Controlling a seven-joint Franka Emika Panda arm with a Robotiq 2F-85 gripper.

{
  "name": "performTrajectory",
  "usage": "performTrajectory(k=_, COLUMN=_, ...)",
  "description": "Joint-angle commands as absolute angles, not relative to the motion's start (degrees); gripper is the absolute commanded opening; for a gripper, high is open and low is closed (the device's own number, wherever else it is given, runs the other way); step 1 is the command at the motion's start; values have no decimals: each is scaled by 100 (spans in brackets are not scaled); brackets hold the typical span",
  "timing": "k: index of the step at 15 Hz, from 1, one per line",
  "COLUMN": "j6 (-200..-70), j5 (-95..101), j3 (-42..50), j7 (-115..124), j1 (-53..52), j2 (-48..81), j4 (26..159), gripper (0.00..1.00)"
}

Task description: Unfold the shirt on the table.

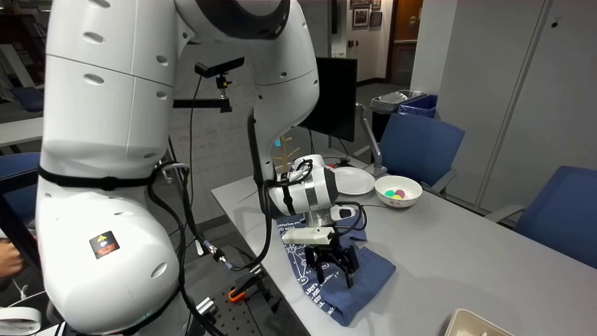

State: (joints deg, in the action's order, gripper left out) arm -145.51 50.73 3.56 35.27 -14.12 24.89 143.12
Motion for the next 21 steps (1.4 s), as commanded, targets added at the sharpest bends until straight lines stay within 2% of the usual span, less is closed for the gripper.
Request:
performTrajectory(k=1, j6=-14621, j5=5808, j3=470, j7=3916, j1=-1488, j2=2561, j4=14291, gripper=90)
performTrajectory(k=4, j6=-14567, j5=6320, j3=406, j7=4127, j1=-1388, j2=2587, j4=14267, gripper=84)
performTrajectory(k=6, j6=-14541, j5=6565, j3=352, j7=4271, j1=-1333, j2=2615, j4=14247, gripper=64)
performTrajectory(k=14, j6=-14326, j5=6943, j3=291, j7=4429, j1=-1190, j2=2451, j4=14289, gripper=4)
performTrajectory(k=15, j6=-14259, j5=7013, j3=318, j7=4461, j1=-1165, j2=2332, j4=14325, gripper=0)
performTrajectory(k=21, j6=-13661, j5=6767, j3=353, j7=4869, j1=-719, j2=1503, j4=14664, gripper=1)
